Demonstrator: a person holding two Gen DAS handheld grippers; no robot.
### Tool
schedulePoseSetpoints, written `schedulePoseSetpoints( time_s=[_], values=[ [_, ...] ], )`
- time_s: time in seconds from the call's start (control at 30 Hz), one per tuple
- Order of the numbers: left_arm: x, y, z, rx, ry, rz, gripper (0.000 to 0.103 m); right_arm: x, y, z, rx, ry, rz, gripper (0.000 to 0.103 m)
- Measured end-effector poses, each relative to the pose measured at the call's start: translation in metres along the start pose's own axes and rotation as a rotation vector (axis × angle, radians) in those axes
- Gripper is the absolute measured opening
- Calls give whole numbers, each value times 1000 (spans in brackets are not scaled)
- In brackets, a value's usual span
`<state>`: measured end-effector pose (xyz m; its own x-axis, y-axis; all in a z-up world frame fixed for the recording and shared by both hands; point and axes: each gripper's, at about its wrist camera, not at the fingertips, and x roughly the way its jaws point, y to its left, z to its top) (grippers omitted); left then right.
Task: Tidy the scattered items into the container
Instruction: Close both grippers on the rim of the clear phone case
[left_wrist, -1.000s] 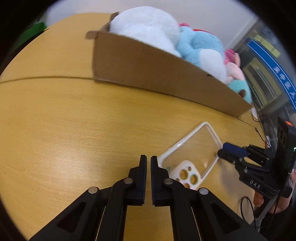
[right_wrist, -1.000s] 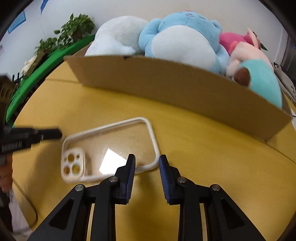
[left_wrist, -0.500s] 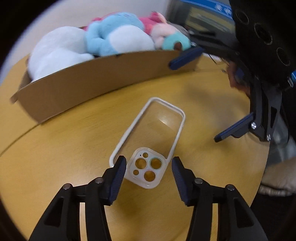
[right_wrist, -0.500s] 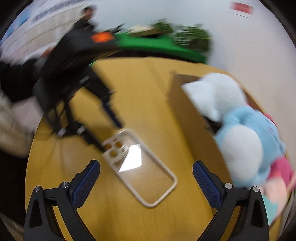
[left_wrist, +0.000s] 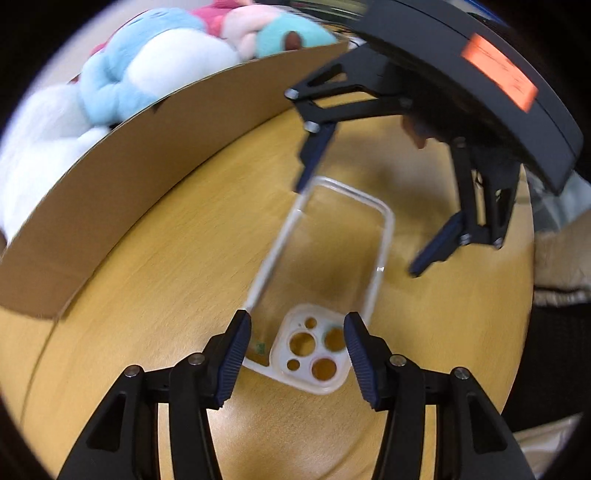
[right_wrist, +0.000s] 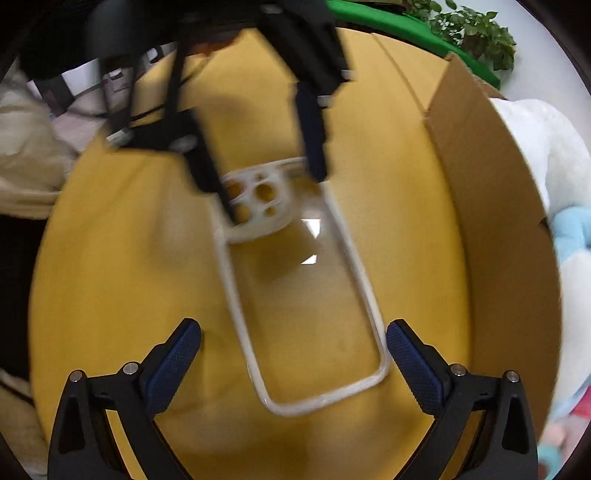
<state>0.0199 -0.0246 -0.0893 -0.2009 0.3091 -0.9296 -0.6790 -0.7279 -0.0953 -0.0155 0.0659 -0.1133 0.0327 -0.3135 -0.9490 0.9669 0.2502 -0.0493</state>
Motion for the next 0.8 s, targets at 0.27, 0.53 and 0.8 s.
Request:
schedulePoseSetpoints(
  time_s=[0.27,0.53,0.8],
  values=[
    [0,-33,-4,331,92,-62,52,-2,21,-28,36,-1,-30,88],
    [-1,-24,-5,404,116,-78,62,9,16,-40,102,-27,-42,89],
    [-7,-26,-23,477,136,-60,68,23,2,-50,149,-38,-26,84]
  ],
)
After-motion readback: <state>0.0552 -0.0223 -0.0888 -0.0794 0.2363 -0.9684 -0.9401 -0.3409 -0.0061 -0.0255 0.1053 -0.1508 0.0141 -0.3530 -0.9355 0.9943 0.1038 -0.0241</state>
